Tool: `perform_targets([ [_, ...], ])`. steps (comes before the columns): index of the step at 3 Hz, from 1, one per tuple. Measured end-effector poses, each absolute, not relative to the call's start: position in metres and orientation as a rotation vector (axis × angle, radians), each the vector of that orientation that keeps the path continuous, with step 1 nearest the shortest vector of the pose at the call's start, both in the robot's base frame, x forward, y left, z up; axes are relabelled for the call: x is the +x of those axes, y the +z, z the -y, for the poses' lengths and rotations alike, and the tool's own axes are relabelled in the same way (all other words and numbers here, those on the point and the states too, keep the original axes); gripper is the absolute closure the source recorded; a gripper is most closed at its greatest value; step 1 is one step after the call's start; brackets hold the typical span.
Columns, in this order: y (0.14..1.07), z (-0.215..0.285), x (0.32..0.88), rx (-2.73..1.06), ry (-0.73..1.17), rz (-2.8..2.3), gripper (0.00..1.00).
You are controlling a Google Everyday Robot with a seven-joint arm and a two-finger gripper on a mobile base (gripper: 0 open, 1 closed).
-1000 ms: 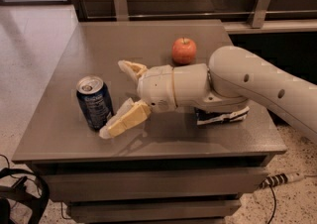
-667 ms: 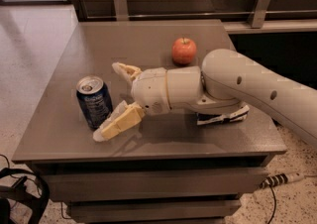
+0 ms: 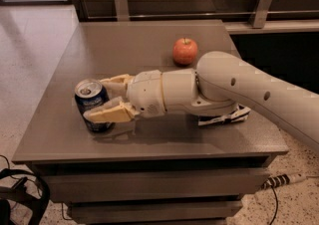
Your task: Pick pepsi can
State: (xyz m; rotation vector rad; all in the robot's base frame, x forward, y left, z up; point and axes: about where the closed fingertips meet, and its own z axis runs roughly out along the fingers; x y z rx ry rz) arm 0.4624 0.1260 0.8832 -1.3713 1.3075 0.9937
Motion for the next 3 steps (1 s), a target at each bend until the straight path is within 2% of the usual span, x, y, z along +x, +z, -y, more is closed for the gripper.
perform_targets([
  [1,0.8840,-0.1277,0.4611,-1.375,0.994,-1.305,0.70],
  [2,0.8850,-0.1304,0.4593,-1.381,0.996,-1.301,0.99],
  [3,0.8857,-0.1309,0.4590,-1.380,1.001,-1.293,1.00],
])
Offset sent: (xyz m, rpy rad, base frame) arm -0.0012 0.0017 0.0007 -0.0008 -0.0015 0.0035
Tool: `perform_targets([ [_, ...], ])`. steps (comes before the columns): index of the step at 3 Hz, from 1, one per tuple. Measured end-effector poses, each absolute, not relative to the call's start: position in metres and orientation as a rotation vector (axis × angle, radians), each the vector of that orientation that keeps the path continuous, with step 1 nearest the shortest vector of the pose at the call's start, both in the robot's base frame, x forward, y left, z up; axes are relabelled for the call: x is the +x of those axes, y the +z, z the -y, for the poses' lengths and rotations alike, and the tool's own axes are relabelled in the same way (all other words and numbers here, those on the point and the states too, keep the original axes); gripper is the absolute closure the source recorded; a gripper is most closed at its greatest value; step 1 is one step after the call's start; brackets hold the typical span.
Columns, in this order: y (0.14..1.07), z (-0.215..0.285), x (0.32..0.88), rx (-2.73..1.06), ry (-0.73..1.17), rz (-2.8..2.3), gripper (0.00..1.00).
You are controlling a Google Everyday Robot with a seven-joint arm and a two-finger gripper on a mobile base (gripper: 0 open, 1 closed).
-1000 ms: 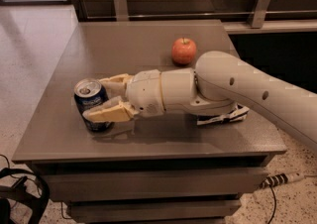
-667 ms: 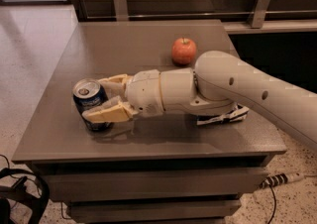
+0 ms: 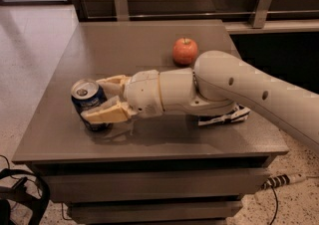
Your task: Pick pepsi can
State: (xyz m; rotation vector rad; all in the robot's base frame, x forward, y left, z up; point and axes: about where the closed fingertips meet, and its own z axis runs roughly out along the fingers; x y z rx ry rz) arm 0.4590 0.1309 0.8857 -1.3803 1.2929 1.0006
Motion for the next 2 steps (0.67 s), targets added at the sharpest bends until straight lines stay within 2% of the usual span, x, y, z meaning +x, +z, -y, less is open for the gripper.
perform_targets([
  [2,0.917,-0.112,0.461,-1.347,0.965,-1.173,1.00],
])
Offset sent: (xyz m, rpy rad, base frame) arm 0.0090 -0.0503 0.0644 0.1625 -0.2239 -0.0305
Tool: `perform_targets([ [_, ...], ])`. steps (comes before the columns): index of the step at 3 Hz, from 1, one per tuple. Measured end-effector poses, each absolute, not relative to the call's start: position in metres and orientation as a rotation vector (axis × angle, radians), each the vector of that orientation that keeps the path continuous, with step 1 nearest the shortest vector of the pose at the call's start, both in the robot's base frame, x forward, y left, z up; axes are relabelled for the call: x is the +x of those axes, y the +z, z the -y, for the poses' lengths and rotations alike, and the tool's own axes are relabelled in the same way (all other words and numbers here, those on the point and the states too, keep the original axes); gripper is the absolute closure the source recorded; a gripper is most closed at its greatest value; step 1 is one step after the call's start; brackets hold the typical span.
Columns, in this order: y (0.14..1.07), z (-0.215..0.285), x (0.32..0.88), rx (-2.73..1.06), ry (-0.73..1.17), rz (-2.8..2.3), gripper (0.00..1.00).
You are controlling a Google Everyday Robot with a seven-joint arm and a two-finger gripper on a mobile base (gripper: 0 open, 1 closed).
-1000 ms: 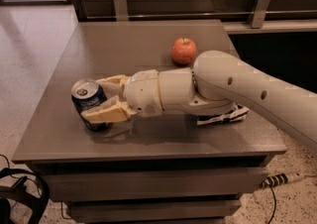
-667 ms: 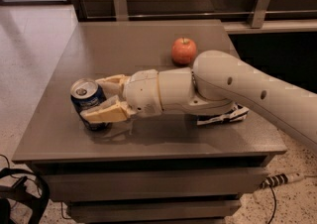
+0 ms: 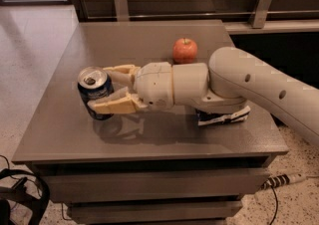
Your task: Pick pepsi can
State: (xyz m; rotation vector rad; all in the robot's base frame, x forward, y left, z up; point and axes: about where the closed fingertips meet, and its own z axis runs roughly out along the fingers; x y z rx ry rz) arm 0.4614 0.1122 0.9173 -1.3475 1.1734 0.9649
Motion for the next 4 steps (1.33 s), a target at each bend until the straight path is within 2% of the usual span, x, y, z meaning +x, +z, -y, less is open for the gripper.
perform_targets([
  [3,0.994,-0.068,0.455,-1.354,0.758,-1.060,1.00],
  [4,0.994,-0.068,0.455,-1.354,0.758,-1.060,1.00],
])
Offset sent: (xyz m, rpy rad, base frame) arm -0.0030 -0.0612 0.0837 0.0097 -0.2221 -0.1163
